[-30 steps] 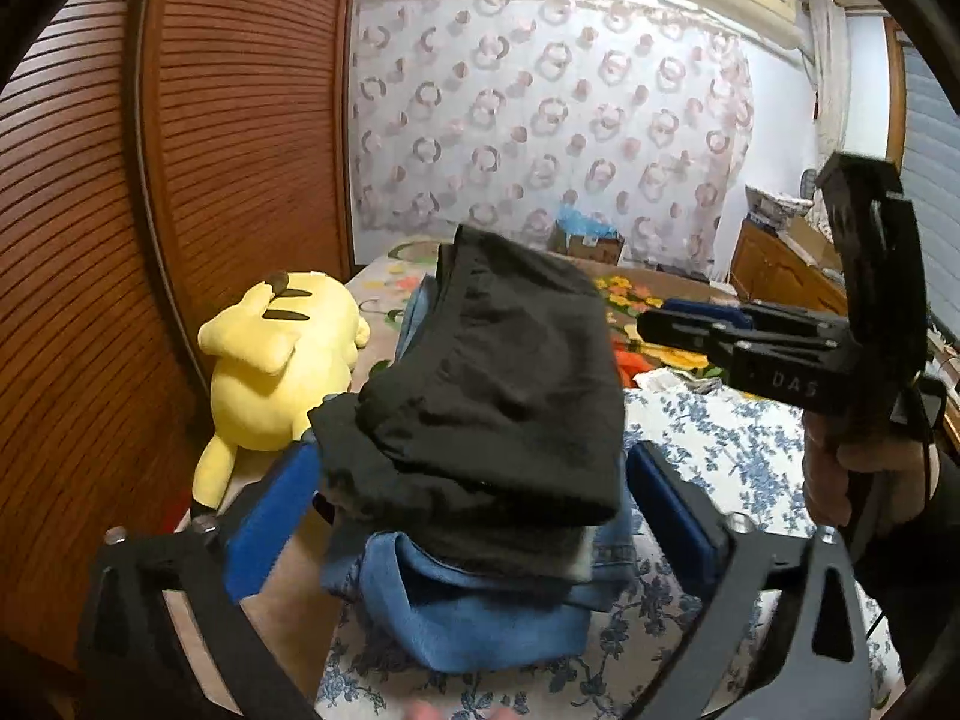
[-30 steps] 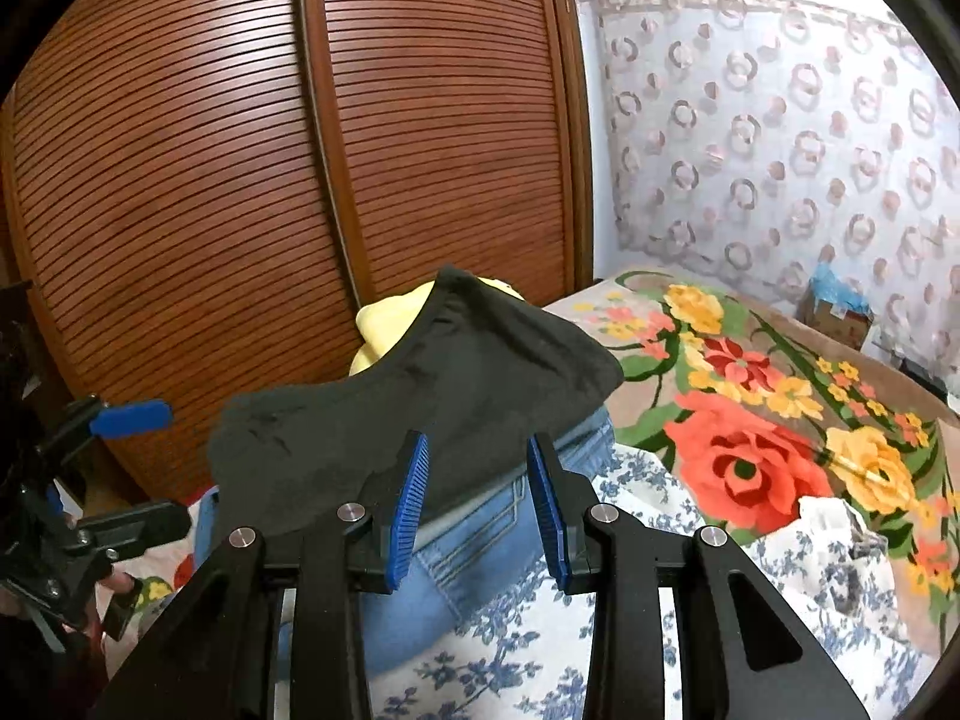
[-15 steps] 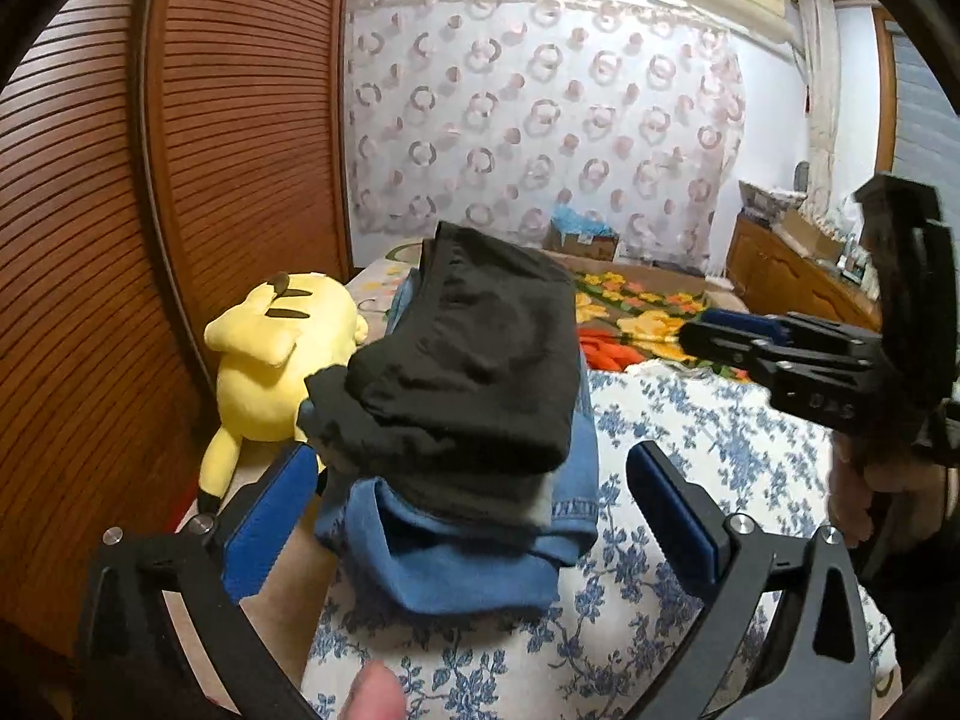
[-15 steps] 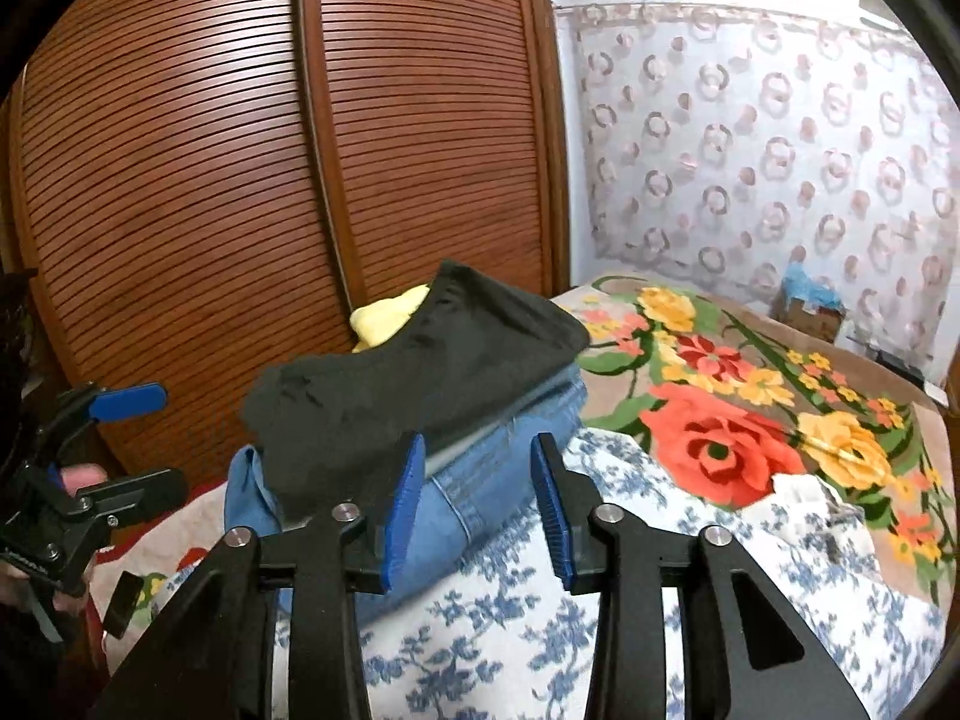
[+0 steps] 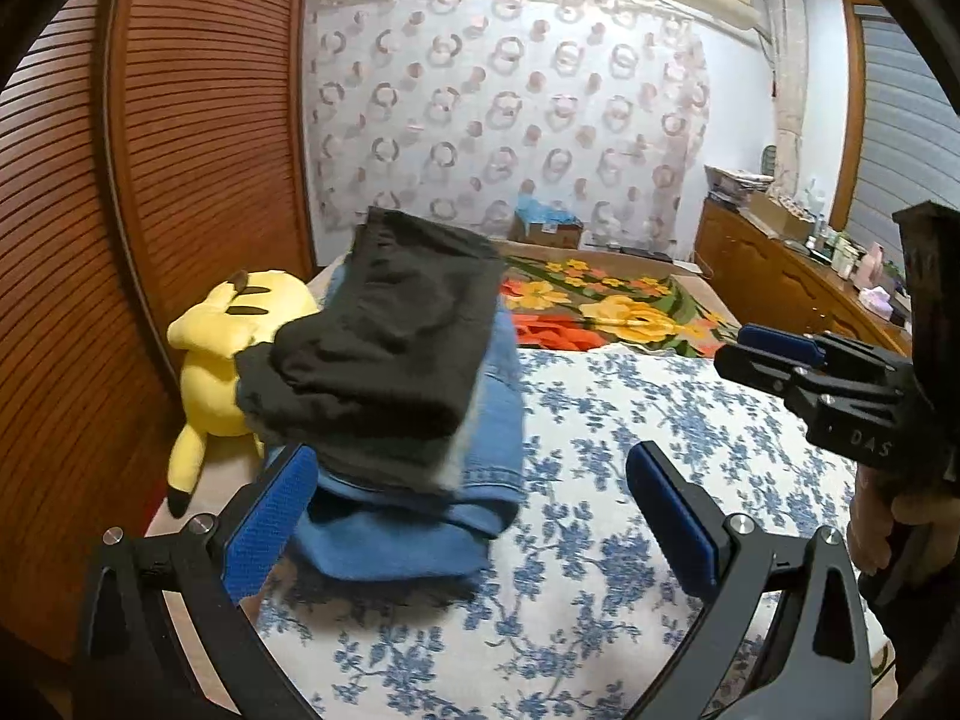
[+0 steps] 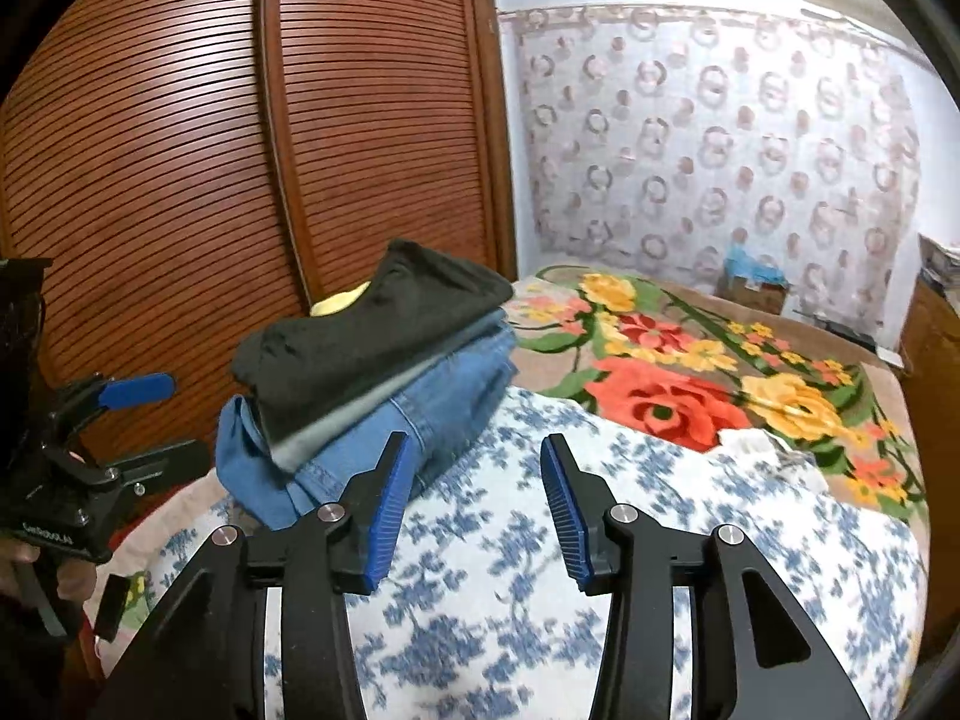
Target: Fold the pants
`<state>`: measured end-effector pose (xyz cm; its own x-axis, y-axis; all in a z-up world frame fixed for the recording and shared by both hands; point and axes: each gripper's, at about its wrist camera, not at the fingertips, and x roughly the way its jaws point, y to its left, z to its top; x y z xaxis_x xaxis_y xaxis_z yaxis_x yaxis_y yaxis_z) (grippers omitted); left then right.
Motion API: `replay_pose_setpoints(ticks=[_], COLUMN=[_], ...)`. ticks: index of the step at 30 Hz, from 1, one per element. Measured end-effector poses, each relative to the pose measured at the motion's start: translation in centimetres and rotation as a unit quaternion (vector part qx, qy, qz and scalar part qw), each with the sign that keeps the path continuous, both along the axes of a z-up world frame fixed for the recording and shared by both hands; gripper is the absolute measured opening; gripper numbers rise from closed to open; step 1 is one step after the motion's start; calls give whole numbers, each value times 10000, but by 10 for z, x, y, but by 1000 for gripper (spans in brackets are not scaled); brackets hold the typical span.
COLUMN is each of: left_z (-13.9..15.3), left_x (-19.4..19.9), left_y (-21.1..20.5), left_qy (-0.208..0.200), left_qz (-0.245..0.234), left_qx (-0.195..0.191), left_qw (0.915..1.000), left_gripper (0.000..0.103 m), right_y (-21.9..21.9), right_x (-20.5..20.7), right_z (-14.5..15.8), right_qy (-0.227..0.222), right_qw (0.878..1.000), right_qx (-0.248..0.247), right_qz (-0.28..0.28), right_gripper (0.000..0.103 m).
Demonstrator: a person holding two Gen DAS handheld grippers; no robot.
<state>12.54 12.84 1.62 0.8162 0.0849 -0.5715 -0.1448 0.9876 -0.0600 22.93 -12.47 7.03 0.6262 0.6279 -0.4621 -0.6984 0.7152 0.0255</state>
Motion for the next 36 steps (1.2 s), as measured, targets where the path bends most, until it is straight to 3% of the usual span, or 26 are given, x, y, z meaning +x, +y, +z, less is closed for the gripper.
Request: replay_pose_setpoints(ticks=[9, 14, 30, 36], left_z=[-6, -10, -35, -26], left_x=[-5, -14, -43, -47], left_y=[-41, -63, -107, -116], left_qy=[42, 51, 182, 139], left_qz=[-474, -715, -1082, -1155], left_qx=[64, 111, -14, -50], left_qw=[9988, 9974, 9940, 9932], left_gripper=[103, 103, 103, 103], right_y=[-30, -43, -88, -105], right_x=[-38, -63, -132, -153], right_z=[-4, -5, -25, -9], right_qy=[35, 32, 208, 149], right_qw=[9991, 9967, 9823, 9770], right_qx=[8, 19, 57, 193], right_qz=[-419, -806, -1859, -2120], right_gripper=[66, 89, 95, 95])
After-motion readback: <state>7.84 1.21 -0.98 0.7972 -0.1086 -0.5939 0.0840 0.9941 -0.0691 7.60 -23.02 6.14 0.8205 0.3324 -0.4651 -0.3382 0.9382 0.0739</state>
